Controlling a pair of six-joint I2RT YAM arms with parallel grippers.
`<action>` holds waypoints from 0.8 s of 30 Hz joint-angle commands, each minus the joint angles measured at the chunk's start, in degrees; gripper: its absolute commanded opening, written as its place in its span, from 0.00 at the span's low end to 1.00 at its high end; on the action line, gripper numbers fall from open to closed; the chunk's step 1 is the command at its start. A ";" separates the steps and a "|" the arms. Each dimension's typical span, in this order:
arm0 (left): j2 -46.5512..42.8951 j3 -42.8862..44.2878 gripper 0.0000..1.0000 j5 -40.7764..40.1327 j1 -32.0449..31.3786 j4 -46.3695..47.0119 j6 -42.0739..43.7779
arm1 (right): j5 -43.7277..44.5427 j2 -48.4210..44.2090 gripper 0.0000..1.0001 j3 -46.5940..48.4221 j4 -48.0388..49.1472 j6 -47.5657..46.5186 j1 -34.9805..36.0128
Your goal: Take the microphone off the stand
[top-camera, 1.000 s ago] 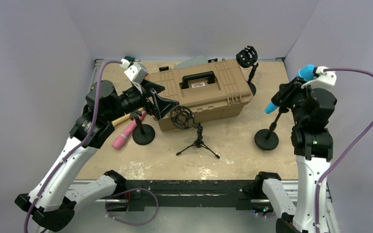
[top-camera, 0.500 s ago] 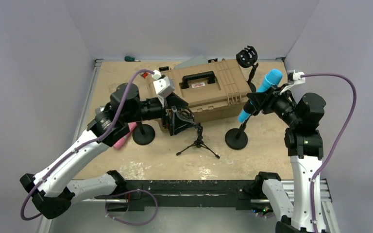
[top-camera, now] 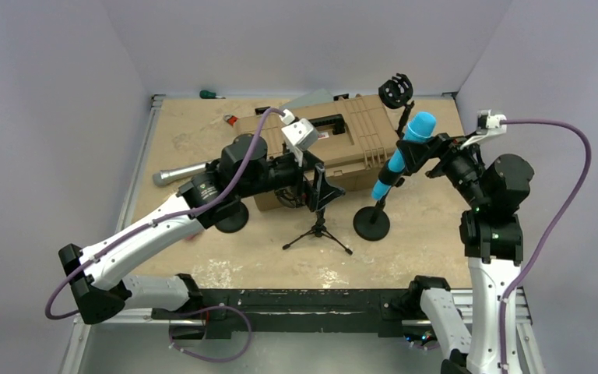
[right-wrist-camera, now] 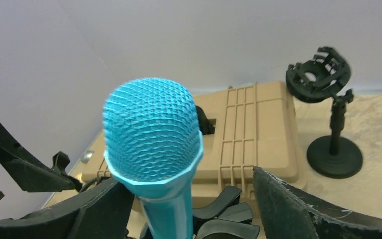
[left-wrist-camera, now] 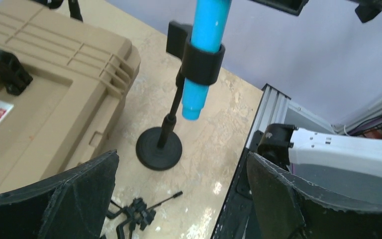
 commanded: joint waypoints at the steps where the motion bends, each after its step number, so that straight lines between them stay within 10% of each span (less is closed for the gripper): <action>1: 3.87 7.63 0.98 -7.57 -3.82 4.97 0.34 | 6.88 -2.31 0.87 4.80 -0.47 -1.24 0.11; 16: 26.89 30.86 0.92 -27.10 -12.64 3.06 5.34 | 37.22 -14.80 0.85 5.39 -8.47 1.47 0.17; 24: 35.44 38.44 0.82 -32.51 -14.59 3.35 5.71 | 38.23 -15.63 0.84 4.38 -9.93 0.92 0.98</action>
